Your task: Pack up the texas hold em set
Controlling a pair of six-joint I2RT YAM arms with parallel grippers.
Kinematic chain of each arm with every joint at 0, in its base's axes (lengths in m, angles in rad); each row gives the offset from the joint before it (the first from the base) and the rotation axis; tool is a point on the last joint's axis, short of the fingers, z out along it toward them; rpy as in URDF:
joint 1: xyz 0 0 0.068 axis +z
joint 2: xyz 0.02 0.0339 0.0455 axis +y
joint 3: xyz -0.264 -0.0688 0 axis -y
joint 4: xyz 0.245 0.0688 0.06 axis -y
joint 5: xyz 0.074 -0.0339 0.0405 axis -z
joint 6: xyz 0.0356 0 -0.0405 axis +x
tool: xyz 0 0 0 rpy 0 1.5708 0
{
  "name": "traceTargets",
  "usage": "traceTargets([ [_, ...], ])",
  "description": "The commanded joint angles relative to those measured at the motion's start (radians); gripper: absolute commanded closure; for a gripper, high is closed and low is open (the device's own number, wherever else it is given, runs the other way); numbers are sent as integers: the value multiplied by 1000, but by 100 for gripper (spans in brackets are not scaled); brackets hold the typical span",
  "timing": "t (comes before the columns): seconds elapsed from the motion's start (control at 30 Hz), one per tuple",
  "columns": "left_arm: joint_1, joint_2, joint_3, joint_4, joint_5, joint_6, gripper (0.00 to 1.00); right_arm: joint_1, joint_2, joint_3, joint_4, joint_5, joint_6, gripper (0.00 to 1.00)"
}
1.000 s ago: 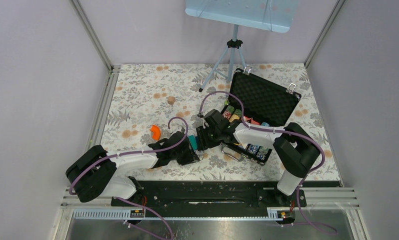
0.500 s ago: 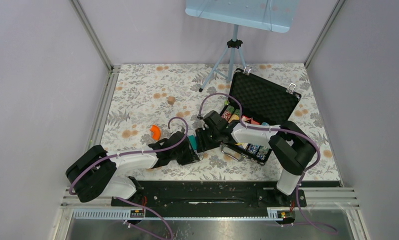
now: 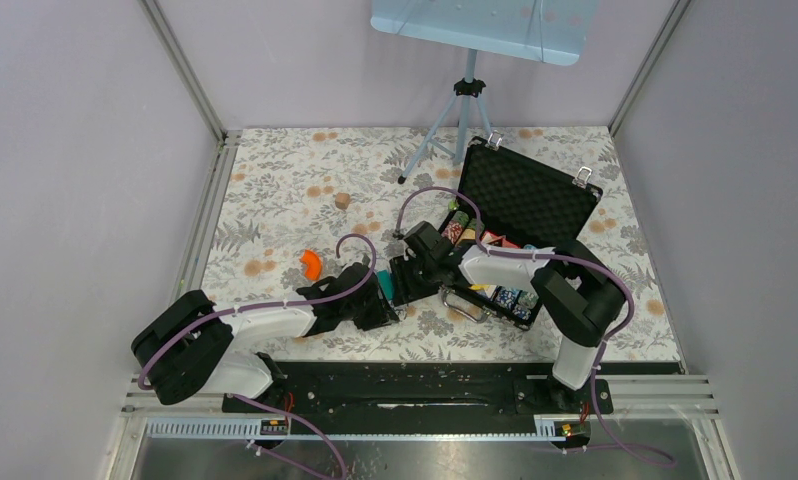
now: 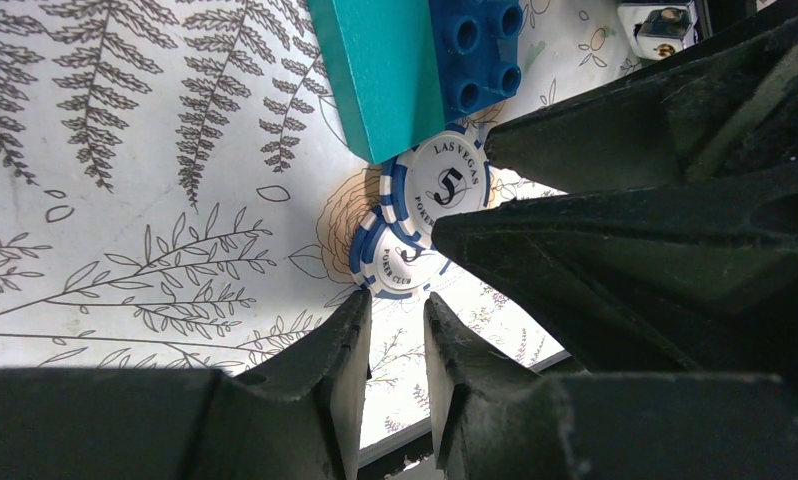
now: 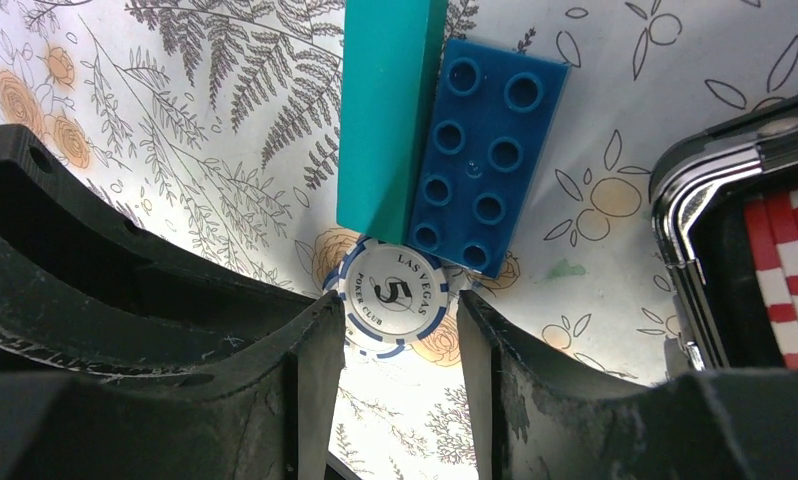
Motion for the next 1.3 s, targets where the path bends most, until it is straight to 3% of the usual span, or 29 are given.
traceTargets([
  [0.0, -4, -18, 6, -8, -32, 12, 74, 2, 13, 46, -9, -23, -7, 47],
  [1.27, -3, -31, -9, -9, -39, 9, 75, 27, 69, 121, -76, -28, -48, 52],
])
